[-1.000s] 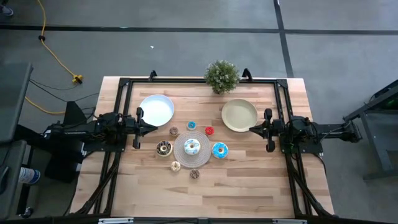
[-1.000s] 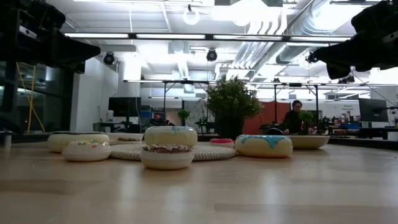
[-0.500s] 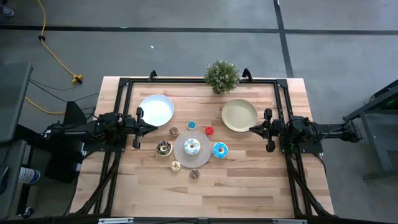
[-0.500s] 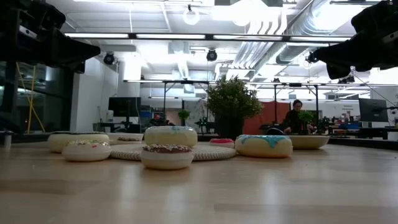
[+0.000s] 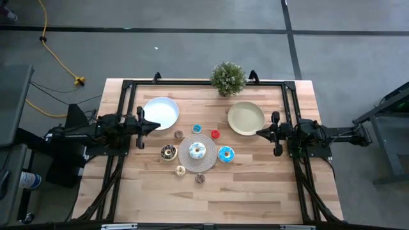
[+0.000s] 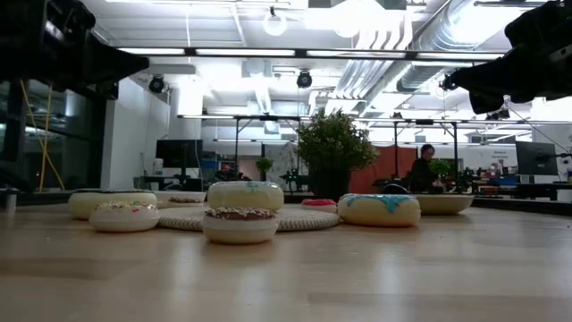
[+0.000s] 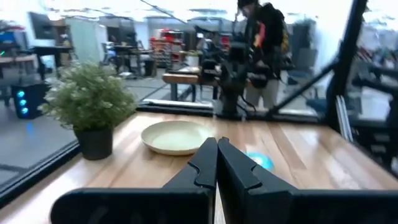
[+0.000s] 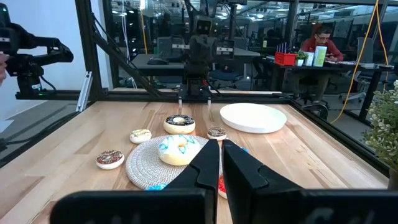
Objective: Pick & Place donuts
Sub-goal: Put the large black donut on the white plate
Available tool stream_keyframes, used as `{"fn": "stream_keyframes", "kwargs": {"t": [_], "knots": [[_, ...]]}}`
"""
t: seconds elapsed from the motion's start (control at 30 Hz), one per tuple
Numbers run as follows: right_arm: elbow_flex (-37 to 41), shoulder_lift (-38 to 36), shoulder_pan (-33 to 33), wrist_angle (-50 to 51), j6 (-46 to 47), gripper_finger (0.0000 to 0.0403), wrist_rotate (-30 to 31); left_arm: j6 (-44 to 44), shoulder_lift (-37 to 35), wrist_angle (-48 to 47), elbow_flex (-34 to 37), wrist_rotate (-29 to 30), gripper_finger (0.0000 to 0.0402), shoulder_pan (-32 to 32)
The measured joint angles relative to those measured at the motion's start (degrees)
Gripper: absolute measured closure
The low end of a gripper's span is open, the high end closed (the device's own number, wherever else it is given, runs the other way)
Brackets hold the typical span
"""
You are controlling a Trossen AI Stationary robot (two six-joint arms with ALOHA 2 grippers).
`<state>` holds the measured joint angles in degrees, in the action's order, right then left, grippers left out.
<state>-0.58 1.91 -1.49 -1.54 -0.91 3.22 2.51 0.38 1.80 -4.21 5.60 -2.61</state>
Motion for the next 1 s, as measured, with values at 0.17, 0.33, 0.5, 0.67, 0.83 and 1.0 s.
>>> {"fn": "stream_keyframes", "kwargs": {"t": [0.17, 0.33, 0.5, 0.67, 0.83, 1.0], "knots": [[-0.01, -0.02, 0.00, 0.00, -0.01, 0.0391, -0.02, 10.94, 0.00, -0.30, -1.97, 2.77, 0.0401, 0.00], [-0.01, 0.01, 0.01, -0.01, 0.00, 0.0391, 0.01, 23.14, 0.00, -0.44, -3.49, 5.05, 0.0401, 0.00], [-0.01, 0.01, -0.01, -0.01, 0.00, 0.0391, -0.01, 29.27, 0.32, -4.45, -5.21, 2.17, 0.0401, 0.00], [-0.01, 0.01, 0.01, 0.00, 0.00, 0.0391, -0.02, 28.80, 2.99, -12.61, -10.20, 1.62, 0.0401, 0.00], [0.00, 0.00, 0.01, 0.01, 0.00, 0.0391, 0.01, 21.53, 7.57, -18.65, -17.28, 1.49, 0.0401, 0.00], [-0.02, 0.01, 0.02, 0.02, 0.00, 0.0391, -0.01, 16.79, 13.27, -27.32, -24.84, 1.15, 0.0401, 0.00]]}}
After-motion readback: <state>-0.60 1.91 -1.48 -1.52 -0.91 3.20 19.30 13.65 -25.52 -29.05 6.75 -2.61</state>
